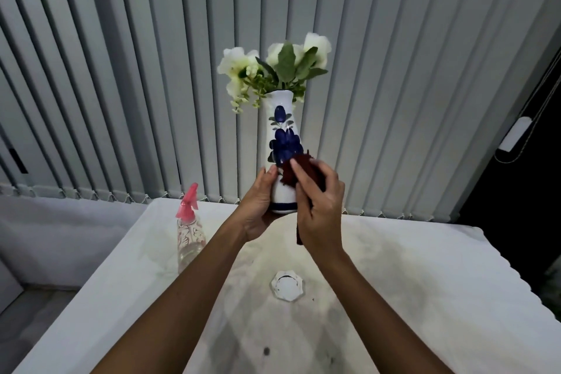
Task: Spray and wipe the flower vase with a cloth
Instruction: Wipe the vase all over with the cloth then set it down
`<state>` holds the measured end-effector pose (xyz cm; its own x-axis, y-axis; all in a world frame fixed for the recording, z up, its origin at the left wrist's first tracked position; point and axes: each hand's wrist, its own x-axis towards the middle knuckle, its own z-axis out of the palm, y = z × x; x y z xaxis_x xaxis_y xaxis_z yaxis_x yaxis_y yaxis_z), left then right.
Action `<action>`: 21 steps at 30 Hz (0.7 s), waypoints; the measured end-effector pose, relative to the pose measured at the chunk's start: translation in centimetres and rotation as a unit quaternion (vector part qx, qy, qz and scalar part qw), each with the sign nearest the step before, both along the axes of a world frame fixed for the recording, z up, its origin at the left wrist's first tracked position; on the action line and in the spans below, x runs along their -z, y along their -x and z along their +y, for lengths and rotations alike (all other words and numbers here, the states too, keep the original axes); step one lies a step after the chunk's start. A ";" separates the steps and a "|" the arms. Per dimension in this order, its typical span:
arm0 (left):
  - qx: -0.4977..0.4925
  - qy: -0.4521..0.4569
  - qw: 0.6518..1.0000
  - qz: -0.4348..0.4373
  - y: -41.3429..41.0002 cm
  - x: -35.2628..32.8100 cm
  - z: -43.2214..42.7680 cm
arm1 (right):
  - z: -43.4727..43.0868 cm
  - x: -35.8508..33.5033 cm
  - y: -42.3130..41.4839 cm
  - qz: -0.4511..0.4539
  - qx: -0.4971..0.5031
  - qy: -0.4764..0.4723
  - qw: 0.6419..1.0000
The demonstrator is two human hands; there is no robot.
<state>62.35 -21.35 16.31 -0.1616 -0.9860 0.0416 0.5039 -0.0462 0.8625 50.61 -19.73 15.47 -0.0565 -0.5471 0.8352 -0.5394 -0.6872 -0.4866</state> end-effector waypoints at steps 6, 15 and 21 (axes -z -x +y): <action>-0.015 0.028 0.998 -0.045 0.5 0.4 -0.3 | -1.7 -1.6 0.4 -0.130 -0.074 -0.114 0.982; 0.011 0.030 0.998 -0.056 0.2 0.4 -0.2 | -1.0 -1.5 0.1 0.005 0.025 -0.022 0.999; 0.044 0.047 0.996 -0.064 1.2 0.9 -0.4 | -3.5 -6.3 0.8 -0.031 -0.047 -0.059 0.997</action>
